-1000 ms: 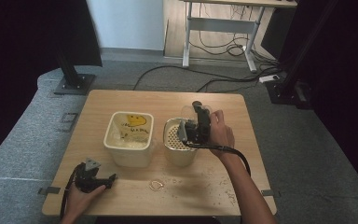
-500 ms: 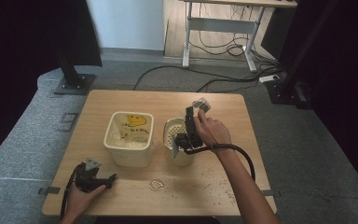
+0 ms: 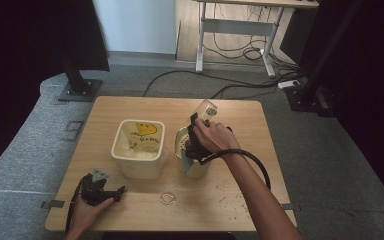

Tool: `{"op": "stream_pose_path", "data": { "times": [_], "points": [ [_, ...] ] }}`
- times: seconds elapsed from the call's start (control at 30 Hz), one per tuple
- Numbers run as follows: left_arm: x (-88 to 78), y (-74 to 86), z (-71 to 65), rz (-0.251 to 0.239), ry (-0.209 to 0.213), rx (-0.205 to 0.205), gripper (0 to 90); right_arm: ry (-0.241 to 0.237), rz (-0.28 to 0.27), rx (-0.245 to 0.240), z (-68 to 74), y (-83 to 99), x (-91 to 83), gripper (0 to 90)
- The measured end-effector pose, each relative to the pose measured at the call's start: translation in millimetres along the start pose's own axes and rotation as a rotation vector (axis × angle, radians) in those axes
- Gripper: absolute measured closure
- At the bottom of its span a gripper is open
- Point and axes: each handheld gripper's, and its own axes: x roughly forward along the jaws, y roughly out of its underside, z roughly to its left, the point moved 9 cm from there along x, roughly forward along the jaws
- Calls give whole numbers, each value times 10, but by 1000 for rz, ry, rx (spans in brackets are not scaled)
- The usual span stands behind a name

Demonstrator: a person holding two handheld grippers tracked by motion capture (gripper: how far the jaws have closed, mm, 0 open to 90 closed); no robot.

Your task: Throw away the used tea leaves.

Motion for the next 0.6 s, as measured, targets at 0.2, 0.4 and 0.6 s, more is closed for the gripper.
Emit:
{"op": "stream_pose_path", "data": {
  "times": [0.2,0.4,0.6],
  "points": [
    [0,0,0,0,0,0,28,-68,-31,279,-6,21,-47,414],
    [0,0,0,0,0,0,28,-196,-145,830,-91,-9,-79,409],
    [1,-1,0,-1,0,0,28,-391,-262,1412,-36,10,-82,404]
  ]
}}
